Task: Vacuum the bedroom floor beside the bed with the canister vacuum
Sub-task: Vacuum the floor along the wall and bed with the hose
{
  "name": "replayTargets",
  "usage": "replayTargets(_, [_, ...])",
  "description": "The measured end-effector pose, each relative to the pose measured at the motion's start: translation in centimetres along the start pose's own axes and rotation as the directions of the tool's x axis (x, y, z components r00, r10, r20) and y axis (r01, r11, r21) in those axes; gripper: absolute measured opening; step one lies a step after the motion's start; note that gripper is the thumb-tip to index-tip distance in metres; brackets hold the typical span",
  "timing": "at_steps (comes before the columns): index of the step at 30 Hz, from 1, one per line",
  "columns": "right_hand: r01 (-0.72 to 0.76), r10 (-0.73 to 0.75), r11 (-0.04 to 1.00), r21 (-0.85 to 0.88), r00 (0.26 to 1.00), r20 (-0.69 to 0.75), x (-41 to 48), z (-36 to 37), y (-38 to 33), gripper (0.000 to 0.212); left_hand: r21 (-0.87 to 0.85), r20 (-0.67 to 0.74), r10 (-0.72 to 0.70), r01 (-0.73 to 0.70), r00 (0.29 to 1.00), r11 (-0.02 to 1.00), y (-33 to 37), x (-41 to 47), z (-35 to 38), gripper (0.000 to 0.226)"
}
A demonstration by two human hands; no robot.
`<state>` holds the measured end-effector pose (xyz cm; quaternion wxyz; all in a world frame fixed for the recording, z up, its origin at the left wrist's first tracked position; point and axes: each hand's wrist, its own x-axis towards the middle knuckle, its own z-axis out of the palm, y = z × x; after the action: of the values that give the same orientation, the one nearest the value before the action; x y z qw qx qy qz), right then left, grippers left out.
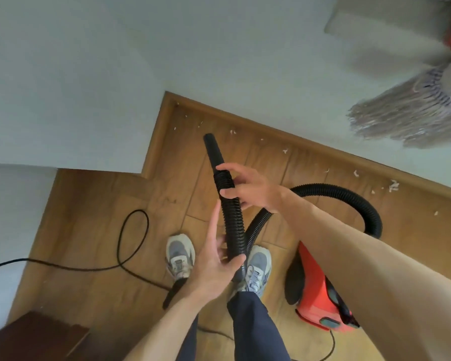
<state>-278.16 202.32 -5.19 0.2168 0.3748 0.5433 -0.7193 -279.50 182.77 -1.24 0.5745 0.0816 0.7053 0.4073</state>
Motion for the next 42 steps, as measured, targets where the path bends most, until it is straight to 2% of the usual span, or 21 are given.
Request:
replayTargets(4, [-0.030,0.030,1.000,0.002,1.000,-0.009,2.2,1.4,0.0,0.056,0.080,0.000,0.103,-0.103,0.995,0.991,-0.7,1.2,-0.9,0.089])
replayTargets(6, [-0.023,0.023,0.999,-0.027,1.000,-0.004,2.9,2.2,0.3,0.056,0.088,0.023,0.107,-0.108,0.994,0.990,-1.1,1.6,-1.6,0.081])
replayTargets(14, [-0.021,0.021,0.997,-0.070,1.000,-0.007,4.7,3.9,0.1,0.053,0.063,0.100,0.079,-0.085,0.992,0.994,-1.1,2.8,-4.2,0.088])
replayTargets(17, [-0.030,0.029,0.998,-0.060,0.999,-0.013,4.7,3.9,0.6,0.053,0.075,0.128,0.056,-0.066,0.990,0.995,-1.5,3.4,-4.5,0.084])
replayTargets(21, [-0.029,0.034,0.998,0.056,0.996,-0.083,3.4,3.3,2.5,0.054,0.101,0.158,0.032,-0.048,0.987,0.994,-1.6,3.8,-3.7,0.076])
replayTargets(24, [0.021,0.053,0.950,0.312,0.973,-0.226,1.3,2.8,5.0,0.048,0.106,0.150,-0.019,0.003,0.989,0.994,-1.5,4.5,-2.5,0.078])
replayTargets(26, [0.079,0.124,0.879,0.470,0.914,-0.386,-0.6,3.1,7.7,0.038,0.112,0.154,-0.037,0.020,0.987,0.993,-1.3,5.2,-1.6,0.079])
replayTargets(28, [0.108,0.257,0.836,0.538,0.789,-0.557,-2.9,4.1,11.5,0.021,0.091,0.157,-0.065,0.051,0.985,0.995,-1.3,5.8,-0.5,0.077])
replayTargets(30, [0.081,0.422,0.791,0.607,0.646,-0.636,-5.4,5.6,16.2,0.012,0.059,0.159,-0.107,0.099,0.981,0.993,-1.5,6.2,0.5,0.074])
replayTargets(34, [-0.095,0.717,0.644,0.759,0.422,-0.555,-10.7,8.3,25.0,0.020,0.055,0.162,-0.148,0.141,0.976,0.989,-2.4,6.5,2.2,0.072])
replayTargets(37, [-0.091,0.826,0.520,0.849,0.307,-0.473,-13.2,8.6,29.2,0.030,0.063,0.151,-0.164,0.156,0.975,0.986,-3.0,6.5,3.2,0.072])
replayTargets(39, [-0.068,0.862,0.465,0.883,0.263,-0.434,-13.6,7.9,30.5,0.042,0.082,0.144,-0.176,0.166,0.974,0.983,-3.3,6.7,3.7,0.072])
replayTargets(42, [-0.058,0.878,0.439,0.897,0.239,-0.414,-13.2,6.9,32.1,0.060,0.109,0.136,-0.193,0.179,0.972,0.978,-3.9,6.8,4.6,0.073])
